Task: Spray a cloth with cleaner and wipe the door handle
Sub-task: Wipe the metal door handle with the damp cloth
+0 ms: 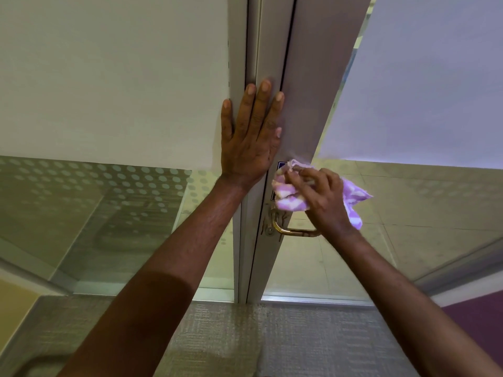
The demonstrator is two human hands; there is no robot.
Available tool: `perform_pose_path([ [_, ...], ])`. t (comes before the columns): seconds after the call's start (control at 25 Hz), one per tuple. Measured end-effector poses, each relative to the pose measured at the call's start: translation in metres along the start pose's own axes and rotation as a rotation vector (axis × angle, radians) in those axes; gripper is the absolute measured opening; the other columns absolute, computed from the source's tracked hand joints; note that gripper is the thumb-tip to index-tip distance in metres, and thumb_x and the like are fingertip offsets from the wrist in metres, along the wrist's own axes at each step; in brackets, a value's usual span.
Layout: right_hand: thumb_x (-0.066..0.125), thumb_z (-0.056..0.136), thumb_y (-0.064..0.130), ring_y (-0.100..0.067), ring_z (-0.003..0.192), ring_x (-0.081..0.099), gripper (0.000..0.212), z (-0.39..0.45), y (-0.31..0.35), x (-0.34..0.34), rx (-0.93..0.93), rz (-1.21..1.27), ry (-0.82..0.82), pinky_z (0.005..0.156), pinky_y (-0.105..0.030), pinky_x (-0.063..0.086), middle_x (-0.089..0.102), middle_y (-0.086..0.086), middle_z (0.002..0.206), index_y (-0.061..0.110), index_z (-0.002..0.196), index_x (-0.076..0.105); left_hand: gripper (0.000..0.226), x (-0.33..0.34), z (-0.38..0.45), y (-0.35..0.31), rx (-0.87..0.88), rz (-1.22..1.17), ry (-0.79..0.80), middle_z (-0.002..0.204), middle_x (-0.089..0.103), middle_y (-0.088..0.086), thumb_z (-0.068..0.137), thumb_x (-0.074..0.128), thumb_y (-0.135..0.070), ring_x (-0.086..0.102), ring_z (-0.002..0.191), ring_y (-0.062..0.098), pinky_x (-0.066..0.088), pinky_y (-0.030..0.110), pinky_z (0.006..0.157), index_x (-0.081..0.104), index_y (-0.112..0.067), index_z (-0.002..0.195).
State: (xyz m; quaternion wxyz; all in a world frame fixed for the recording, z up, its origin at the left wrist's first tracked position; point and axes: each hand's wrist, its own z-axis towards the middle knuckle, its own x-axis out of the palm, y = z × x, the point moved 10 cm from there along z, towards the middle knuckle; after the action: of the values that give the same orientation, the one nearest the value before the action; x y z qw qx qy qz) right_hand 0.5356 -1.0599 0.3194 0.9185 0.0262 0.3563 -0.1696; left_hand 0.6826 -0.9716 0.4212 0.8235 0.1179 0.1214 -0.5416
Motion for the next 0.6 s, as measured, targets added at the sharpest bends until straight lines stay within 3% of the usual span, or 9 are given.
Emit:
perform_pose_path([
  [0.12, 0.078, 0.084, 0.012, -0.033, 0.119, 0.049, 0.072, -0.015, 0.024, 0.026, -0.213, -0.022, 0.261, 0.094, -0.044, 0.044, 0.06, -0.007, 0.137, 0.024, 0.15, 0.053, 0.06, 0.001, -0.006, -0.001, 0.019, 0.007, 0.021, 0.167, 0.024, 0.008, 0.112, 0.041, -0.035, 0.012, 0.157, 0.028, -0.005, 0.051, 0.131, 0.017, -0.018, 0.164],
  [0.2, 0.08, 0.084, 0.015, -0.031, 0.117, 0.053, 0.071, -0.016, 0.023, 0.025, -0.338, -0.024, 0.338, 0.091, -0.043, 0.048, 0.062, -0.005, 0.137, 0.024, 0.15, 0.053, 0.059, 0.0, -0.006, -0.001, 0.019, 0.021, 0.016, 0.167, 0.024, 0.009, 0.112, 0.04, -0.036, 0.013, 0.157, 0.028, -0.006, 0.051, 0.131, 0.018, -0.016, 0.163],
  [0.28, 0.071, 0.091, 0.016, -0.03, 0.113, 0.051, 0.061, -0.003, 0.012, 0.011, -0.303, -0.015, 0.258, 0.091, -0.043, 0.048, 0.061, -0.004, 0.134, 0.025, 0.149, 0.054, 0.059, 0.001, -0.006, -0.002, 0.027, 0.03, 0.021, 0.167, 0.023, 0.009, 0.112, 0.04, -0.035, 0.013, 0.157, 0.028, -0.006, 0.051, 0.132, 0.02, -0.015, 0.163],
  [0.44, 0.066, 0.09, 0.002, -0.032, 0.111, 0.047, 0.059, 0.016, -0.008, -0.017, 0.0, 0.109, 0.06, 0.097, -0.041, 0.042, 0.059, -0.005, 0.132, 0.024, 0.144, 0.06, 0.056, -0.001, -0.007, -0.003, 0.024, 0.035, 0.015, 0.166, 0.024, 0.009, 0.112, 0.039, -0.035, 0.019, 0.156, 0.031, -0.001, 0.052, 0.13, 0.025, -0.014, 0.162],
  [0.52, 0.057, 0.082, -0.006, -0.032, 0.109, 0.048, 0.068, 0.011, 0.008, -0.005, -0.055, 0.136, 0.209, 0.094, -0.041, 0.045, 0.061, -0.007, 0.129, 0.023, 0.144, 0.06, 0.055, -0.003, -0.006, -0.004, 0.031, 0.041, 0.008, 0.165, 0.028, 0.009, 0.112, 0.041, -0.035, 0.026, 0.153, 0.032, 0.002, 0.053, 0.13, 0.029, -0.012, 0.16],
  [0.6, 0.063, 0.077, -0.006, -0.031, 0.109, 0.049, 0.075, -0.006, 0.019, 0.019, -0.108, 0.191, 0.492, 0.092, -0.041, 0.047, 0.061, -0.005, 0.127, 0.026, 0.145, 0.059, 0.054, -0.004, -0.005, -0.003, 0.026, 0.044, -0.009, 0.164, 0.035, 0.01, 0.111, 0.043, -0.034, 0.029, 0.152, 0.032, 0.004, 0.054, 0.13, 0.032, -0.012, 0.159],
])
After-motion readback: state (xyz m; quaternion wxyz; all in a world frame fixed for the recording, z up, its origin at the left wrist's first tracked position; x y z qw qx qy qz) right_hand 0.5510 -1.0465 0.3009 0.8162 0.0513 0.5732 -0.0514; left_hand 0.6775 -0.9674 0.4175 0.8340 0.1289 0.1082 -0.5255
